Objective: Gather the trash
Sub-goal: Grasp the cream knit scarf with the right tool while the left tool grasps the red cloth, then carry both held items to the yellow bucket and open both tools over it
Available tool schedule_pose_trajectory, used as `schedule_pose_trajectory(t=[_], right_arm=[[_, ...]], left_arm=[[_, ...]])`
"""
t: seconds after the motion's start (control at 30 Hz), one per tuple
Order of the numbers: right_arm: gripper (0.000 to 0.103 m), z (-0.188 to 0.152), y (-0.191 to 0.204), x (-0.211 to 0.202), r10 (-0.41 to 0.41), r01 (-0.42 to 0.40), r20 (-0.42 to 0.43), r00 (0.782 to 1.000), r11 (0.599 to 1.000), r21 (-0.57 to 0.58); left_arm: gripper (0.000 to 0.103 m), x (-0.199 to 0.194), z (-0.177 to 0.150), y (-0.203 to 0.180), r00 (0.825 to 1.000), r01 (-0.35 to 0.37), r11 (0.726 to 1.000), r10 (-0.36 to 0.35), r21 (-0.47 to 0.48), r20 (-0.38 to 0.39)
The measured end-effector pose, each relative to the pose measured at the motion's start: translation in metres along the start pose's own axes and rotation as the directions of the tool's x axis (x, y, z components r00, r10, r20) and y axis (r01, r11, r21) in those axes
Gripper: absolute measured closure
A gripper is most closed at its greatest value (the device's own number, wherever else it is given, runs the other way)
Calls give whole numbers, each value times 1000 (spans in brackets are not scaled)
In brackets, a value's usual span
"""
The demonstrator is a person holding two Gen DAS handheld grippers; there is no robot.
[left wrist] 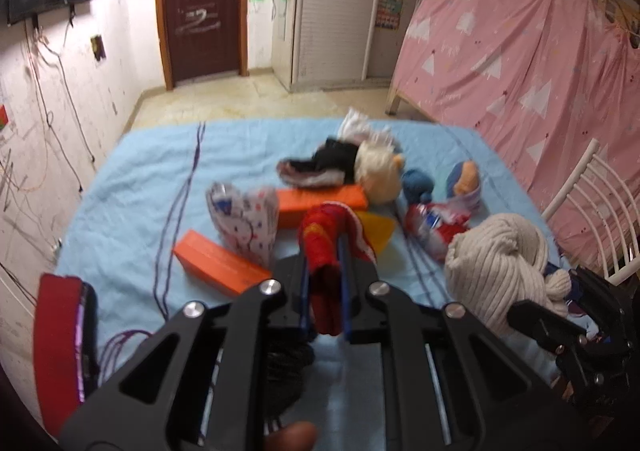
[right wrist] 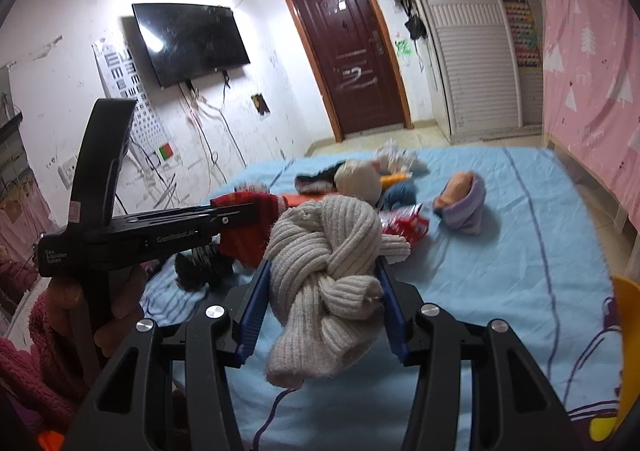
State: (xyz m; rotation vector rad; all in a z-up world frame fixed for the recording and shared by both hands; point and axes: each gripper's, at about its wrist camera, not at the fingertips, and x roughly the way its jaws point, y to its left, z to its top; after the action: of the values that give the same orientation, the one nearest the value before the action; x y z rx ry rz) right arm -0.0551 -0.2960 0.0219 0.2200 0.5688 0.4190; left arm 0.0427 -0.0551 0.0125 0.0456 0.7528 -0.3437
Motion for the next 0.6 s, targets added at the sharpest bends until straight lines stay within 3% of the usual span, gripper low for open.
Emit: schedule_pose_trajectory(t=[0.17, 0.6], right_arm=[[58, 8, -12, -23, -29, 28, 64, 998, 1000, 13], [58, 16, -71, -75, -170, 151, 174, 970, 981, 119]], left_arm=[[93, -19, 14, -15, 998, -7, 999, 4, 44, 60], [93, -16, 36, -79, 996, 36, 987, -49, 156, 78]])
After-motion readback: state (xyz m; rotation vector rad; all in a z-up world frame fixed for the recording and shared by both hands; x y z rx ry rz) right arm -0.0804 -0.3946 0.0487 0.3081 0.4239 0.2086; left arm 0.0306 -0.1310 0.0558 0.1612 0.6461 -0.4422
